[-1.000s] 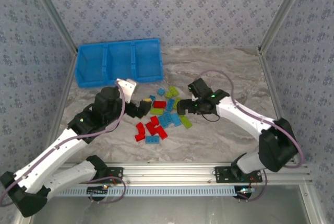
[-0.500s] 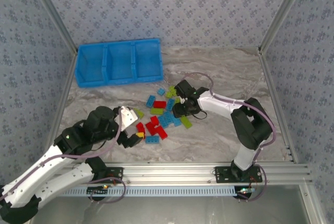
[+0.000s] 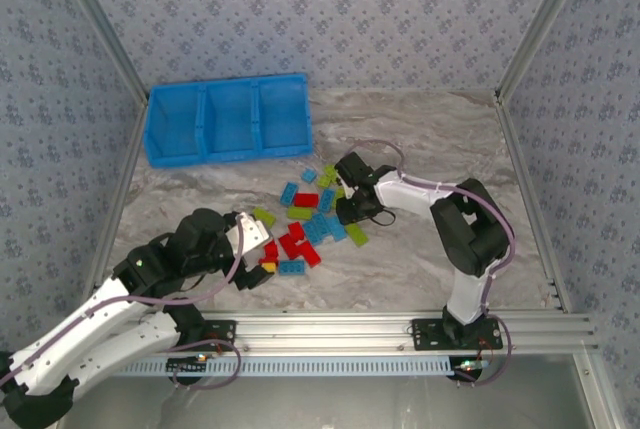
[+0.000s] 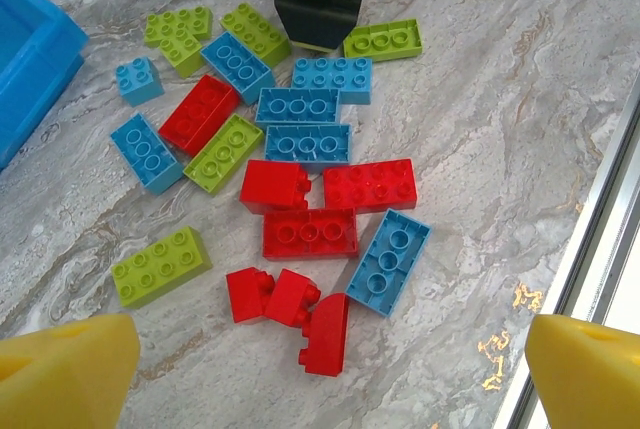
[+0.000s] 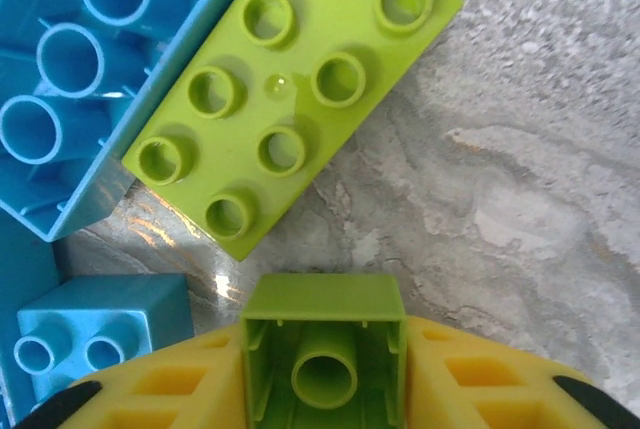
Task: Sort the legos into containers by color
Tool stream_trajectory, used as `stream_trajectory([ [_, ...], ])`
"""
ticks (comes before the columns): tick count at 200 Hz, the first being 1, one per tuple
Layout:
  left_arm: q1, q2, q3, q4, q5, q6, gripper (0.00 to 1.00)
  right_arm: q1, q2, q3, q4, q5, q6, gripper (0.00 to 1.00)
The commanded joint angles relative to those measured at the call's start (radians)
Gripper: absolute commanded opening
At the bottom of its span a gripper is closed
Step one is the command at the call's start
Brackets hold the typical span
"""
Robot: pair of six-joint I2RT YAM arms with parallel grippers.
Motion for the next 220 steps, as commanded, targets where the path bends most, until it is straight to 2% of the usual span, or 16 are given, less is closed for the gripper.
stream_trajectory([
  [1,-0.005,-0.020,-0.007,0.025,0.001,0.017,0.99,-0.006,-0.047,0.008,-0.009,0.017,0.000,0.35],
  [29,0.004,-0.049,-0.016,0.052,-0.075,-0.009,0.99,0.006,-0.195,0.013,0.012,0.070,0.036,0.30],
  [42,0.027,-0.072,-0.028,0.120,-0.131,-0.052,0.99,0.032,-0.266,0.031,0.061,0.109,0.050,0.28],
  [74,0.137,-0.118,-0.049,0.224,-0.197,-0.158,0.99,0.095,-0.253,0.145,0.214,0.191,0.059,0.29],
  [95,0.217,-0.121,-0.044,0.248,-0.212,-0.209,0.99,0.097,-0.117,0.281,0.306,0.215,0.058,0.29],
  [119,0.280,-0.121,-0.039,0.255,-0.226,-0.240,0.99,0.099,0.087,0.487,0.335,0.249,0.011,0.28],
  [159,0.289,-0.120,-0.044,0.247,-0.274,-0.231,0.99,0.099,0.427,0.856,0.302,0.269,-0.070,0.28],
  [186,0.288,-0.119,-0.046,0.246,-0.287,-0.225,0.99,0.087,0.592,1.040,0.246,0.278,-0.096,0.30],
  [220,0.288,-0.114,-0.048,0.238,-0.304,-0.213,0.99,0.071,0.722,1.245,0.149,0.238,-0.115,0.43],
])
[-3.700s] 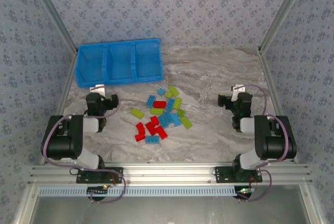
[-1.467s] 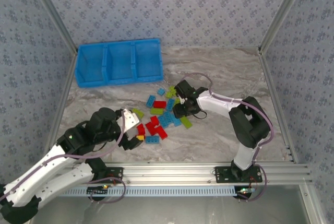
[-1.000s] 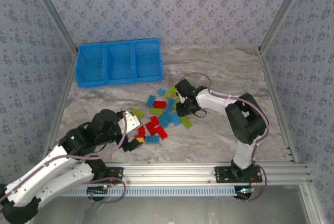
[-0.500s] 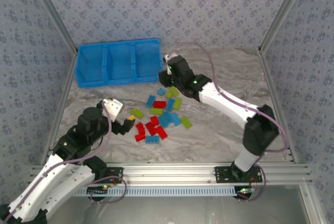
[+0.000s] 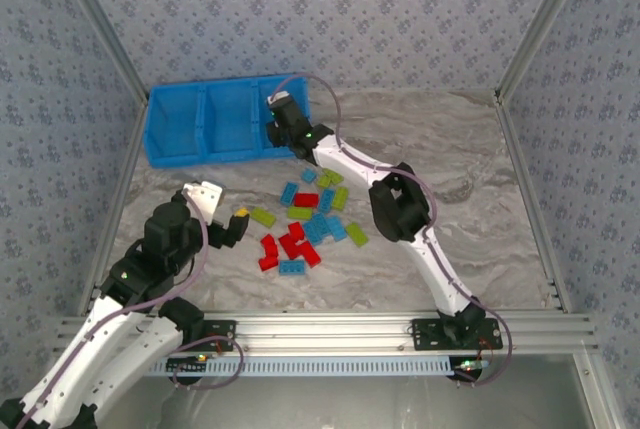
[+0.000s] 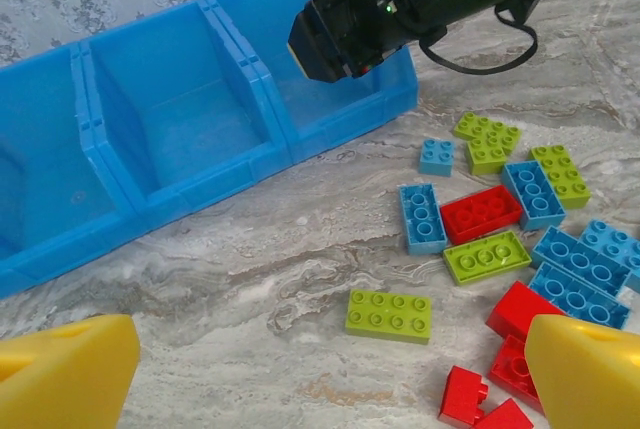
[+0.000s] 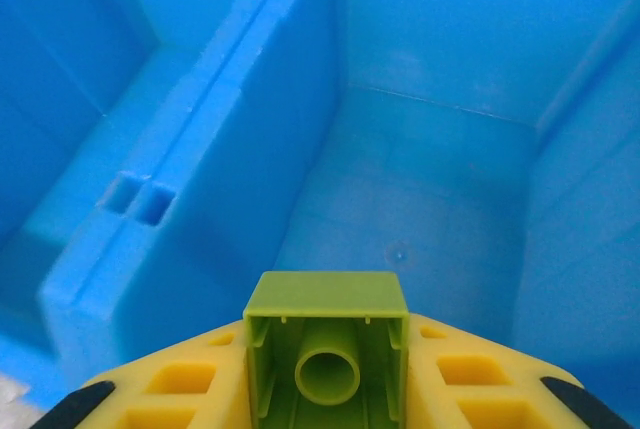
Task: Sort the legos into containers by color
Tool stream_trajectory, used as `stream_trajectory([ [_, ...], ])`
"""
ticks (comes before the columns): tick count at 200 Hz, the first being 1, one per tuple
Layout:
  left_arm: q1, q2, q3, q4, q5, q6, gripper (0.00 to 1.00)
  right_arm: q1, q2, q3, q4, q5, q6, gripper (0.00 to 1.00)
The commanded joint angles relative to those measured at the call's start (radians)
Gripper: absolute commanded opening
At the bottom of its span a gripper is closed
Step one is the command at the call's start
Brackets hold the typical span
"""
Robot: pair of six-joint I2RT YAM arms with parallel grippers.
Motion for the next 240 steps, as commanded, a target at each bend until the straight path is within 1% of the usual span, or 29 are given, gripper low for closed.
stream_trajectory([
  [1,0.007,0.000,-0.002,0.020,-0.030,0.003,0.99,-0.017,0.061,0.152,-0.098,-0.009,-0.040,0.43],
  [17,0.006,0.003,-0.003,0.021,-0.034,0.004,0.99,-0.013,0.071,0.219,-0.149,-0.016,-0.060,0.47],
  [34,0.006,0.010,0.001,0.016,-0.038,0.003,0.99,-0.012,0.049,0.235,-0.190,-0.015,-0.064,0.48],
  [47,0.006,0.015,0.003,0.012,-0.041,0.001,0.99,-0.015,0.019,0.231,-0.222,-0.026,-0.054,0.48],
  [64,0.006,0.023,0.004,0.007,-0.049,-0.013,0.99,-0.011,-0.060,0.193,-0.269,-0.035,-0.048,0.45],
  [85,0.006,0.055,0.034,-0.025,-0.060,-0.065,0.99,-0.006,-0.236,0.015,-0.296,-0.074,-0.049,0.46],
  [108,0.006,0.146,0.133,-0.108,-0.044,-0.228,0.99,-0.009,-0.522,-0.307,-0.264,-0.178,-0.041,0.47],
  [119,0.007,0.200,0.163,-0.118,-0.021,-0.300,0.99,-0.010,-0.656,-0.458,-0.266,-0.214,-0.037,0.49],
  [121,0.007,0.210,0.167,-0.116,-0.017,-0.309,0.99,-0.009,-0.703,-0.494,-0.269,-0.222,-0.035,0.50],
  [123,0.007,0.221,0.168,-0.113,-0.011,-0.320,0.99,-0.009,-0.703,-0.494,-0.269,-0.222,-0.035,0.50],
  [128,0.007,0.248,0.175,-0.100,0.002,-0.346,0.99,-0.009,-0.792,-0.580,-0.280,-0.241,-0.029,0.52],
  [134,0.006,0.282,0.178,-0.078,0.017,-0.374,0.98,-0.007,-0.853,-0.636,-0.288,-0.260,-0.021,0.55],
  [148,0.006,0.377,0.184,-0.015,0.044,-0.412,0.94,0.004,-1.015,-0.777,-0.318,-0.294,0.005,0.61],
  [161,0.006,0.490,0.215,0.021,0.055,-0.433,0.90,0.025,-1.153,-0.886,-0.350,-0.306,0.034,0.70],
  [182,0.006,0.707,0.311,0.027,0.069,-0.458,0.86,0.069,-1.340,-1.014,-0.421,-0.306,0.094,0.83],
  [199,0.006,0.883,0.396,0.033,0.089,-0.465,0.82,0.101,-1.458,-1.105,-0.456,-0.303,0.155,0.93],
  [215,0.008,1.036,0.462,0.056,0.108,-0.467,0.79,0.116,-1.538,-1.160,-0.477,-0.299,0.208,1.00],
  [240,0.009,1.212,0.551,0.077,0.105,-0.478,0.77,0.129,-1.593,-1.194,-0.529,-0.236,0.246,1.00],
])
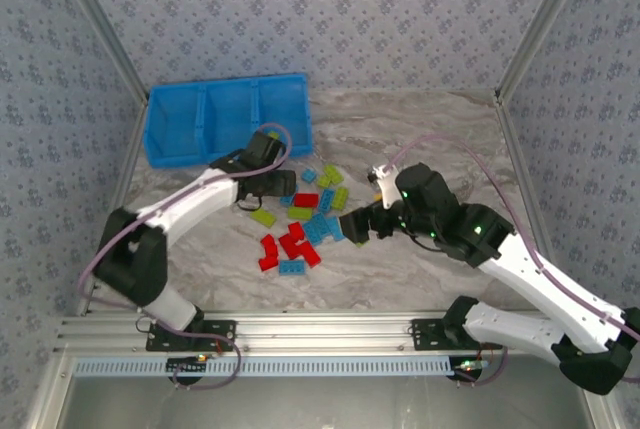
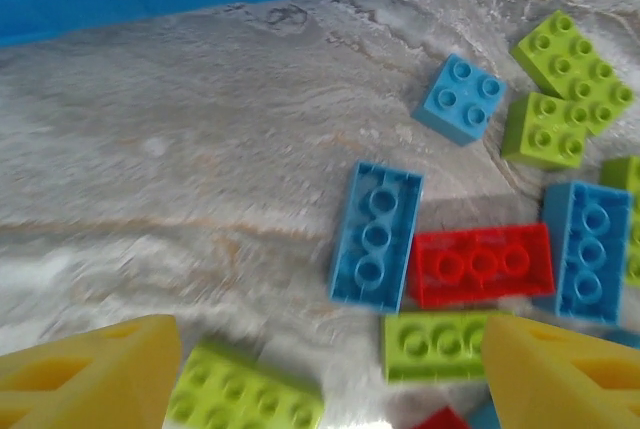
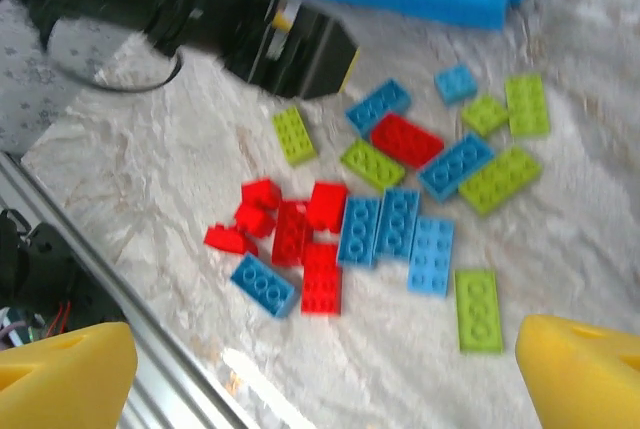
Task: Sort the legos into containers by color
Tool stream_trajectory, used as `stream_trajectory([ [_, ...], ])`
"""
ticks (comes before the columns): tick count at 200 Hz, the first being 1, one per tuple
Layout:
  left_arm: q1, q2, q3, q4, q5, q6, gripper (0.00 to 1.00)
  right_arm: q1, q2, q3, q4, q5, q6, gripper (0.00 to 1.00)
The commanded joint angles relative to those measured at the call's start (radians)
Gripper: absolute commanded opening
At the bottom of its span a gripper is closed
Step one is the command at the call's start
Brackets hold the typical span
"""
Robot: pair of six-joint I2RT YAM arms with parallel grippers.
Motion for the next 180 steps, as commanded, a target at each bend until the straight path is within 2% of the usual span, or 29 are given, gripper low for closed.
stream_trajectory([
  [1,0.008,0.121,0.089,0.031,0.020,-0.032,0.77,0.013,-0.040,-0.023,-0.085,0.053,0.084,1.00],
  [40,0.014,0.259,0.145,0.090,0.042,-0.033,0.74,0.014,-0.027,-0.019,-0.120,0.134,0.081,1.00],
  [82,0.028,0.317,0.149,0.100,0.047,-0.028,0.58,0.014,0.007,-0.006,-0.100,0.120,0.081,1.00],
  [117,0.030,0.331,0.130,0.096,0.079,-0.020,0.50,0.014,0.022,0.003,-0.093,0.115,0.089,1.00],
  [149,0.031,0.286,0.097,0.099,0.076,-0.025,0.34,0.015,0.026,0.019,-0.088,0.120,0.100,1.00],
  [180,0.031,0.104,0.076,0.082,0.034,-0.014,0.31,0.015,0.019,0.032,-0.083,0.136,0.114,1.00],
])
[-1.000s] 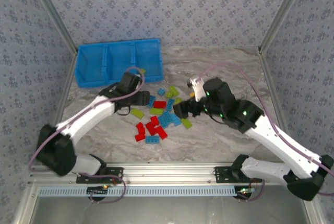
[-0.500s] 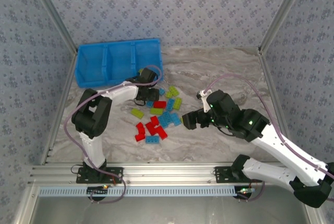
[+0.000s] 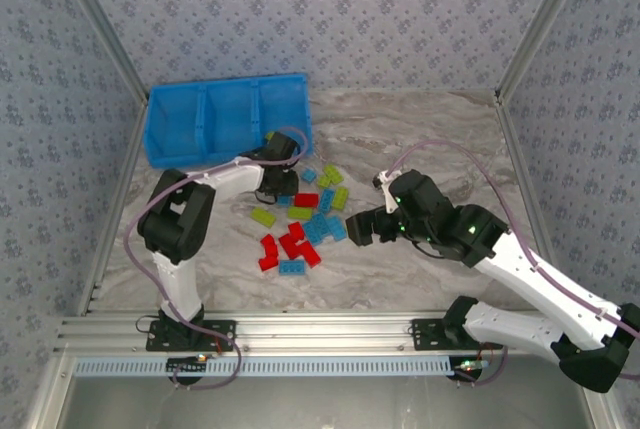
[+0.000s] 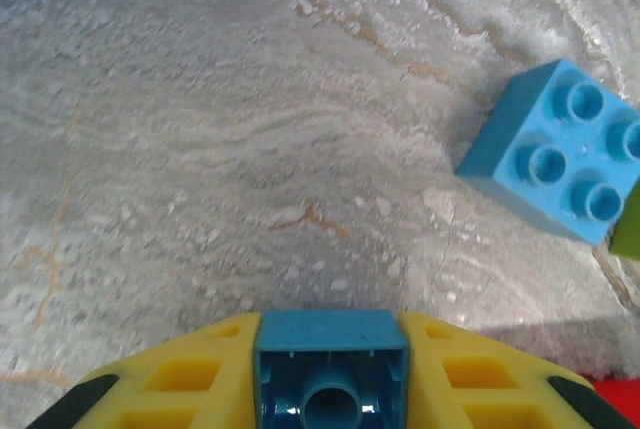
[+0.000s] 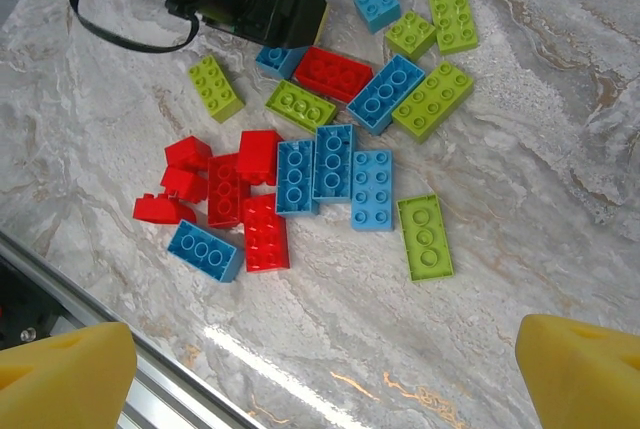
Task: Sort the legos into containers by color
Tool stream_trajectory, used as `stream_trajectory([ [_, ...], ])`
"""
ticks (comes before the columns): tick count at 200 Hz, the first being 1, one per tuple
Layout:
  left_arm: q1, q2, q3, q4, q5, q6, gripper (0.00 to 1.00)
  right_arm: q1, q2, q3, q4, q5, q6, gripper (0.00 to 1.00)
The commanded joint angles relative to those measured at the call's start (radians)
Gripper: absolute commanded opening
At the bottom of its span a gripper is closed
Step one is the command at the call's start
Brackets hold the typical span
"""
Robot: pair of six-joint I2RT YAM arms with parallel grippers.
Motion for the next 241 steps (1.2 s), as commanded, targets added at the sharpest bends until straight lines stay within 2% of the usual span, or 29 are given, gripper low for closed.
stream_trajectory([
  [1,0.003,-0.178,-0.007,-0.019,-0.032,0.012,0.31,0.006,-0.009,0.040,0.004,0.031,0.028,1.00],
  [25,0.008,-0.345,-0.014,-0.007,-0.210,0.067,0.32,0.008,-0.010,0.044,0.009,0.055,0.038,1.00],
  [39,0.027,-0.393,-0.011,0.036,-0.322,0.124,0.32,0.008,-0.011,0.044,0.015,0.059,0.043,1.00],
  [54,0.090,-0.386,0.011,0.076,-0.356,0.150,0.32,0.008,-0.011,0.042,0.027,0.055,0.048,1.00],
  [81,0.219,-0.269,0.098,0.106,-0.293,0.127,0.32,0.008,-0.012,0.043,0.038,0.044,0.059,1.00],
  [127,0.356,0.014,0.330,0.065,-0.110,0.049,0.33,0.009,-0.009,0.052,0.001,0.046,0.075,1.00],
  [153,0.375,0.078,0.395,0.052,-0.083,0.059,0.48,0.009,-0.017,0.055,-0.021,0.048,0.081,1.00],
  [164,0.375,0.067,0.394,0.052,-0.077,0.064,0.56,0.010,-0.024,0.049,-0.021,0.051,0.085,1.00],
  [192,0.373,-0.028,0.347,0.043,-0.048,0.034,0.60,0.010,-0.023,0.039,0.003,0.058,0.092,1.00],
  [217,0.340,-0.229,0.174,0.106,-0.010,-0.031,0.61,0.010,-0.008,0.026,0.035,0.066,0.092,1.00],
  [241,0.252,-0.453,-0.007,0.078,-0.031,-0.105,0.64,0.010,0.027,0.017,0.049,0.099,0.094,1.00],
])
